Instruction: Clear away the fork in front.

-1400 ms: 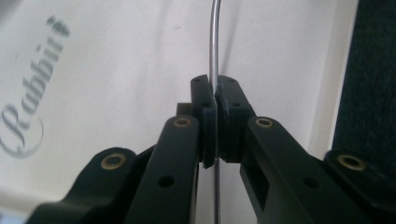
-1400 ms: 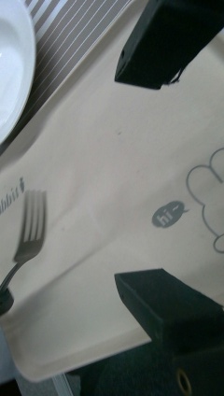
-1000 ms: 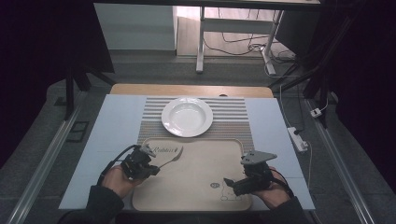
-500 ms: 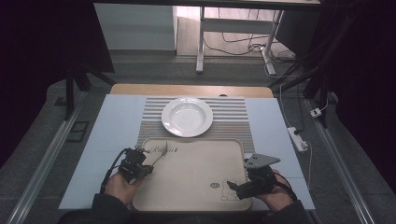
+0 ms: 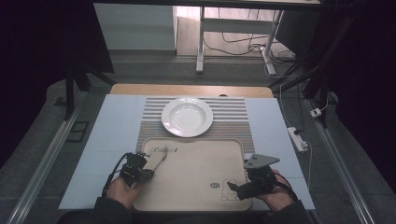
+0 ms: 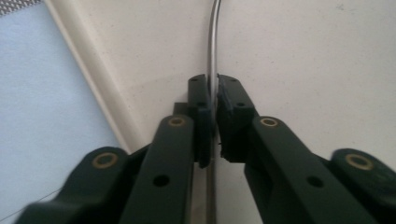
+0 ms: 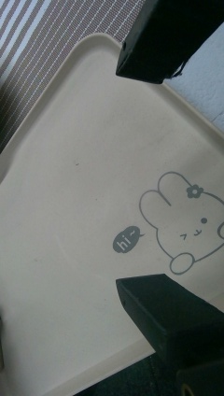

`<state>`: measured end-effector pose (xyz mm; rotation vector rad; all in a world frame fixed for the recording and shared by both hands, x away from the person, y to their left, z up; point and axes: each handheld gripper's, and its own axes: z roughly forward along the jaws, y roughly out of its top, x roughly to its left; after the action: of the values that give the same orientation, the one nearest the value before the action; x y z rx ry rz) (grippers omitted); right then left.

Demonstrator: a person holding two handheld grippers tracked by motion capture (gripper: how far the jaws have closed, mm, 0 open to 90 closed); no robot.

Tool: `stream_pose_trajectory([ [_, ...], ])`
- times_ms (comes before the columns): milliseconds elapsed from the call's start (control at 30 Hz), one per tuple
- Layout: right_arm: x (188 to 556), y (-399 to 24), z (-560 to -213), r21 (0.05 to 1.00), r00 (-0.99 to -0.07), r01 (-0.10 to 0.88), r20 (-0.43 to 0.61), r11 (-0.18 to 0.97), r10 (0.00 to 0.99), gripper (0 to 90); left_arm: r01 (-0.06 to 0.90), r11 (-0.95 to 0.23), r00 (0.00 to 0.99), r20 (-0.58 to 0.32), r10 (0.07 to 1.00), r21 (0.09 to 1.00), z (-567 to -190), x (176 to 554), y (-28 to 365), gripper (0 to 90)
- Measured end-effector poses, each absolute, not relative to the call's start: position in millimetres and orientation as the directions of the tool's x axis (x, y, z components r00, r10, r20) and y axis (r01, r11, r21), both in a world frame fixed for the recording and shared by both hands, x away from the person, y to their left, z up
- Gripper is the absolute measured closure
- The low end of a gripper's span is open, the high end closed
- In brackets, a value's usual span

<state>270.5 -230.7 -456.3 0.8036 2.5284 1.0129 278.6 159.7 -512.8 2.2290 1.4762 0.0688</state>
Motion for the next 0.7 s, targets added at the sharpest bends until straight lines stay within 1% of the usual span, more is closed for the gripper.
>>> stream_pose_trajectory([
  [33, 271, -231, -456, 0.704, -0.799, 0.385, -0.069, 0.597, 0.597, 1.5, 0.857, -0.318, 0.427, -0.214, 0.879, 0.405, -512, 279, 160, 76.8],
  [67, 271, -231, -456, 0.705, -0.799, 0.386, -0.066, 0.595, 0.597, 1.5, 0.854, -0.32, 0.431, -0.213, 0.877, 0.41, -511, 280, 160, 75.4],
  [167, 271, -231, -456, 0.705, -0.801, 0.384, -0.067, 0.596, 0.595, 1.5, 0.841, -0.309, 0.436, -0.218, 0.873, 0.445, -504, 288, 164, 73.2],
  [233, 271, -231, -456, 0.703, -0.8, 0.383, -0.072, 0.6, 0.596, 1.5, 0.83, -0.3, 0.437, -0.216, 0.873, 0.47, -498, 297, 167, 73.4],
  [300, 272, -231, -455, 0.701, -0.801, 0.384, -0.071, 0.6, 0.595, 1.5, 0.814, -0.306, 0.456, -0.217, 0.863, 0.493, -493, 307, 167, 78.3],
  [367, 272, -231, -456, 0.7, -0.802, 0.381, -0.076, 0.604, 0.593, 1.5, 0.796, -0.34, 0.492, -0.208, 0.846, 0.5, -491, 316, 164, 86.9],
  [400, 272, -231, -456, 0.699, -0.801, 0.383, -0.074, 0.604, 0.593, 1.5, 0.795, -0.348, 0.499, -0.21, 0.841, 0.497, -492, 321, 163, 89.3],
  [700, 273, -233, -456, 0.691, -0.8, 0.383, -0.083, 0.613, 0.594, 1.5, 0.786, -0.37, 0.52, -0.206, 0.829, 0.495, -500, 345, 146, 89.4],
])
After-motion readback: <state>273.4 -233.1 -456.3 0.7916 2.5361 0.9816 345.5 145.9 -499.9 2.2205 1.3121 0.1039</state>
